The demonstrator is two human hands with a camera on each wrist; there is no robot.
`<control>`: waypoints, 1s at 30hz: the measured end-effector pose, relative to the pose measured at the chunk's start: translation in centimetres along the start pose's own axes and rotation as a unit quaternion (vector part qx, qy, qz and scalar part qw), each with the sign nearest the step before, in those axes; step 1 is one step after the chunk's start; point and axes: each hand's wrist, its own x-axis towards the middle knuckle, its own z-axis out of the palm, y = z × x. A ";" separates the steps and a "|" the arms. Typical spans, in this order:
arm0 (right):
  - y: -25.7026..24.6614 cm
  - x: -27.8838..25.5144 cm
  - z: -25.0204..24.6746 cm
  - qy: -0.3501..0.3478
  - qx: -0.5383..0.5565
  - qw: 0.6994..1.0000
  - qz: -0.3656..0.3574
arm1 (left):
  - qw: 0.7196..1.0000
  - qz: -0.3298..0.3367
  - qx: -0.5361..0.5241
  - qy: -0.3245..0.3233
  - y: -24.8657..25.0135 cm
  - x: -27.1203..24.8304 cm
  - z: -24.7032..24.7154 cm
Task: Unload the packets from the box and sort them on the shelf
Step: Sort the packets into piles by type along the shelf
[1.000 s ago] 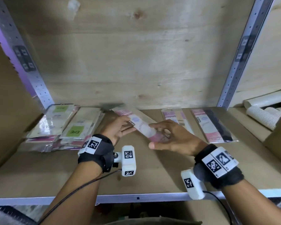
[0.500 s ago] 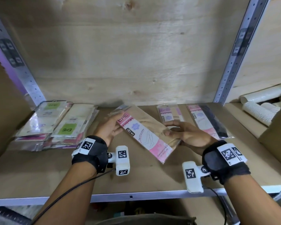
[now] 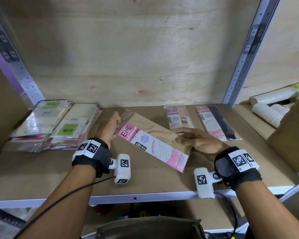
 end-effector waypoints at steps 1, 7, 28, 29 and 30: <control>0.1 -0.1 0.0 -0.002 -0.001 1.000 -0.001 | 1.000 -0.007 0.010 0.004 0.0 -0.1 0.0; 0.5 -0.6 -0.4 -0.012 -0.016 1.000 -0.018 | 0.995 -0.011 0.093 -0.018 0.0 0.3 -0.8; 0.0 -1.0 -1.4 0.020 -0.009 0.999 -0.046 | 0.988 -0.005 0.065 -0.137 0.2 -0.6 -1.6; 0.0 -1.0 -1.3 0.022 -0.011 0.999 -0.044 | 0.987 -0.007 0.063 -0.150 0.2 -0.6 -1.7; 0.0 -1.0 -1.2 0.023 -0.011 0.999 -0.042 | 0.986 -0.009 0.058 -0.157 0.1 -0.6 -1.8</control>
